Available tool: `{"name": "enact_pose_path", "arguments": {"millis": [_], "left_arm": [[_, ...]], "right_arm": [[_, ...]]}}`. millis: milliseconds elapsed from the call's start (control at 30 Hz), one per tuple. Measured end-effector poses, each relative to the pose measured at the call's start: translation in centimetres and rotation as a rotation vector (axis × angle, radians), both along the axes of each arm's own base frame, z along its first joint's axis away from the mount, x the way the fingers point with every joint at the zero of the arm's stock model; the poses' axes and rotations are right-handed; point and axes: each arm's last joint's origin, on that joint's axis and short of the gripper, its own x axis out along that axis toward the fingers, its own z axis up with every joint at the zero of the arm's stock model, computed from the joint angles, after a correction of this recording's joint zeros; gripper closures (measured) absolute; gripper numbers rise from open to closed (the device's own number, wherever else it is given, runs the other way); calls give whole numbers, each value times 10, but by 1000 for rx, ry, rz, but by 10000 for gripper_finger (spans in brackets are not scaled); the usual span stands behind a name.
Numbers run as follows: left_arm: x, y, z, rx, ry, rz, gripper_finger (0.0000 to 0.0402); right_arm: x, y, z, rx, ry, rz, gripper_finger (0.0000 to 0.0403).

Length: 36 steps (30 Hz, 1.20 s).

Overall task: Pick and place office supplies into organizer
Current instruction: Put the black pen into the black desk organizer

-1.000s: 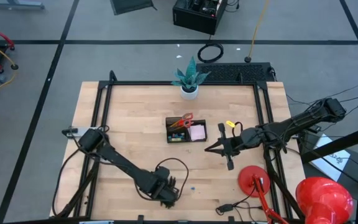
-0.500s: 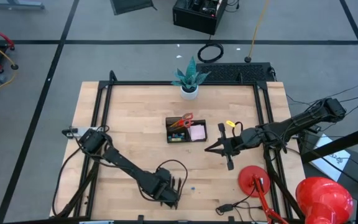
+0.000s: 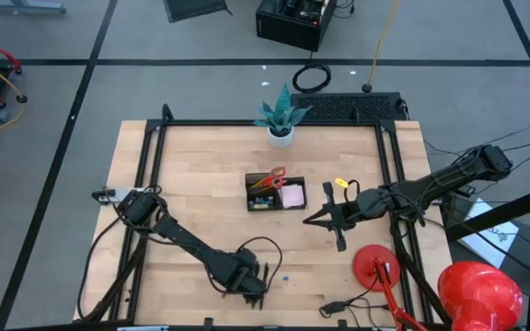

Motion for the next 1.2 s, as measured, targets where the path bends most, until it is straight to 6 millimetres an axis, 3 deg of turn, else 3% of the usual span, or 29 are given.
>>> {"name": "enact_pose_path", "arguments": {"millis": [167, 467, 633, 833, 1033, 1200], "left_arm": [[0, -2, 0, 8, -23, -96, 390], [4, -15, 9, 97, -138, -273, 374], [11, -21, 30, 159, -211, -366, 389], [12, -22, 56, 273, -220, -431, 379], [7, -41, 80, 404, -277, -760, 386], [-1, -42, 113, 594, -277, -746, 385]], "right_arm": [[0, 0, 0, -1, 0, 1, 399], [0, 0, 0, -2, 2, 1, 399], [0, 0, -1, 3, 8, -2, 399], [-1, 0, -3, 9, 31, -5, 399], [-2, -1, -6, 2, 61, -6, 399], [-2, -1, -5, 14, 61, -10, 399]]}}
